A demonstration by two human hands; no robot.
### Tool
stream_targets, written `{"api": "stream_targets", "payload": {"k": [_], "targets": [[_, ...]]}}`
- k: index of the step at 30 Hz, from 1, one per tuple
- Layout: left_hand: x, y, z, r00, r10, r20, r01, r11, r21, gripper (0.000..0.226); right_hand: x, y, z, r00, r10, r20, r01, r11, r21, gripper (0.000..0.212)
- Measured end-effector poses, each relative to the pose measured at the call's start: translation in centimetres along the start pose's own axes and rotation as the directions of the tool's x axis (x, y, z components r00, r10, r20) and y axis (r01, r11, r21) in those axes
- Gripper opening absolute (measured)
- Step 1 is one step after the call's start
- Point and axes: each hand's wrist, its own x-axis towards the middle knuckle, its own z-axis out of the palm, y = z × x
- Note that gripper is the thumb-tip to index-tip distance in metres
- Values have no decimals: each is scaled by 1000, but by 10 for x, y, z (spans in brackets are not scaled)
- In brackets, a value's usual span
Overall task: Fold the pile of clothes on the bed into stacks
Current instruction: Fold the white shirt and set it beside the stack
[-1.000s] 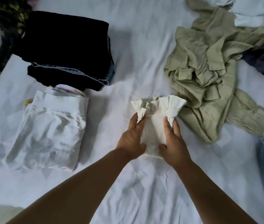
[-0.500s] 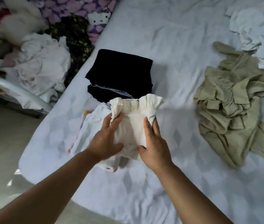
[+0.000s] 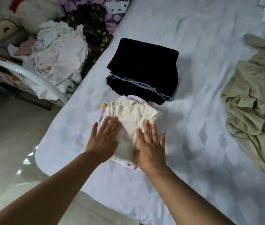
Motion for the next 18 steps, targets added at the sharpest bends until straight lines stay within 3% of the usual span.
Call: {"api": "stream_targets", "payload": {"k": [5, 7, 10, 12, 14, 18], "targets": [[9, -5, 23, 984, -101, 147, 102, 995, 5, 81, 11, 14, 18, 992, -17, 122, 13, 999, 30, 65], [11, -5, 17, 984, -106, 145, 100, 994, 49, 70, 10, 14, 10, 989, -27, 147, 20, 999, 47, 66], [12, 6, -7, 985, -104, 137, 92, 991, 94, 58, 1, 16, -6, 997, -78, 29, 76, 996, 57, 61], [7, 27, -25, 998, -50, -28, 51, 998, 27, 50, -10, 22, -20, 993, -69, -94, 76, 994, 79, 47], [6, 52, -39, 990, 5, -142, -20, 994, -104, 46, -23, 33, -36, 992, -20, -127, 33, 994, 100, 32], [15, 116, -59, 996, 82, -39, -88, 975, -202, 53, -51, 80, -65, 987, 99, -130, -89, 993, 77, 31]]}}
